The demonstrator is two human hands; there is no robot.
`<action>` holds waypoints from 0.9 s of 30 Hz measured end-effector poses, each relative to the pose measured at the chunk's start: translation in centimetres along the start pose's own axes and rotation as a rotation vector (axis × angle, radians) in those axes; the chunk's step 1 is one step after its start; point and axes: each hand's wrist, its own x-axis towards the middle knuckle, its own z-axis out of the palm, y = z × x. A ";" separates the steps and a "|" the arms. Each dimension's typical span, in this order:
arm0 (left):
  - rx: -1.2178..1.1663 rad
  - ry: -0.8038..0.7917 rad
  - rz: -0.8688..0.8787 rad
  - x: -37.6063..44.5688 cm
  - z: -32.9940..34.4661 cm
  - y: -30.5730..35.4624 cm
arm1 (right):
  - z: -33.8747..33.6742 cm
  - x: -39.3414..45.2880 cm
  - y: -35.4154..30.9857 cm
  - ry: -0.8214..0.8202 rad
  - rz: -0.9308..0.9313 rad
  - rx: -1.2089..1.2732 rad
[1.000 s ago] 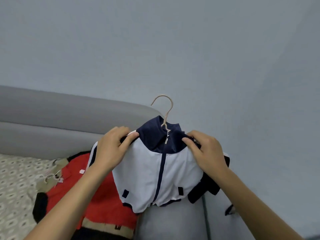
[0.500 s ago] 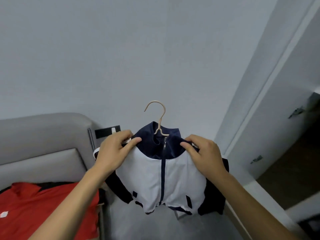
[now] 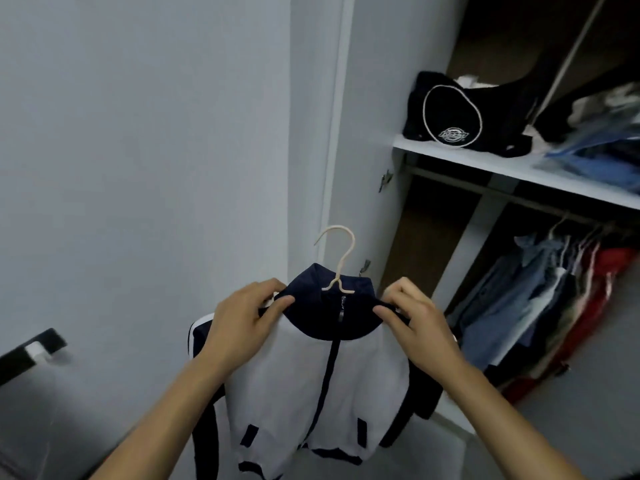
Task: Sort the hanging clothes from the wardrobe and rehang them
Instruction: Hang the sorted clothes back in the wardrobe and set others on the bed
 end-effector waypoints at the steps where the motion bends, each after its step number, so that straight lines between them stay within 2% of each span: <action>1: -0.016 -0.026 0.027 0.7 1.0 0.5 | -0.8 -0.8 0.6 0.010 0.022 -0.027; 11: -0.177 -0.280 0.326 7.8 11.9 8.6 | -8.0 -7.8 7.9 0.192 0.306 -0.155; 17: -0.225 -0.299 0.375 12.3 20.0 10.2 | -11.8 -9.0 12.7 0.248 0.329 -0.184; 22: -0.223 -0.302 0.425 15.5 24.3 13.2 | -14.8 -9.7 15.5 0.207 0.336 -0.205; 27: -0.208 -0.334 0.496 18.5 28.1 15.3 | -16.7 -10.3 18.2 0.211 0.361 -0.110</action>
